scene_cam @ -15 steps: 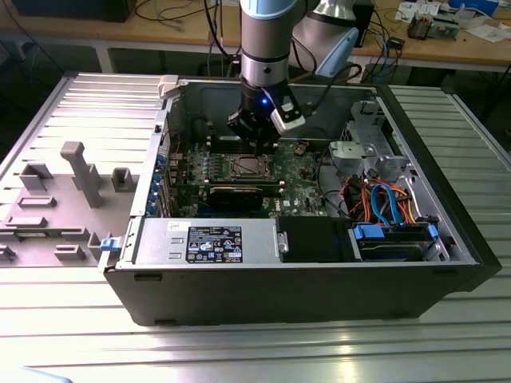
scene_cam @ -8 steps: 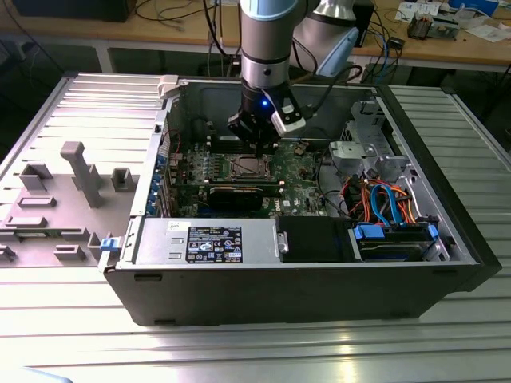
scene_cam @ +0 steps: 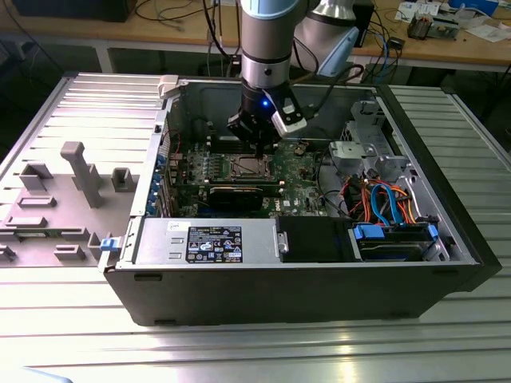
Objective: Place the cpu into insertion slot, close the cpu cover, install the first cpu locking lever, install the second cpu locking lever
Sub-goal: 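Install the second cpu locking lever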
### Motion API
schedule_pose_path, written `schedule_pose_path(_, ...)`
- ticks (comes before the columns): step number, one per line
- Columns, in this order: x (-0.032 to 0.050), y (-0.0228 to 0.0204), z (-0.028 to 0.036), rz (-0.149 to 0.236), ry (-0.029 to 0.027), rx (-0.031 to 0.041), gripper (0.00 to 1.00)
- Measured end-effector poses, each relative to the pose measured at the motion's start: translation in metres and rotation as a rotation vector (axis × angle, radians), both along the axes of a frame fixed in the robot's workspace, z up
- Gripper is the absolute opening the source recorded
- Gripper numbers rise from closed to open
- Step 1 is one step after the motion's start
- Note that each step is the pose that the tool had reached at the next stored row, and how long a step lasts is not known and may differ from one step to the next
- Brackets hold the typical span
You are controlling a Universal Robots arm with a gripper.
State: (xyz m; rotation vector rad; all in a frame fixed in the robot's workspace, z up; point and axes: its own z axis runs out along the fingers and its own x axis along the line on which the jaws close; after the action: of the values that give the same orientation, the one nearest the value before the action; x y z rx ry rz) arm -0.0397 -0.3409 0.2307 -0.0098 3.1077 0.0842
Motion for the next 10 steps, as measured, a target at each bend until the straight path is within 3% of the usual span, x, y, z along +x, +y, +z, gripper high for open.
schedule_pose_path(2, 0.0001, -0.0009, 0.0021, 0.0, -0.0001, 0.0002, 0.11)
schedule_pose_path(10, 0.0, -0.0188, 0.0018, 0.0, 0.0, 0.0066, 0.11)
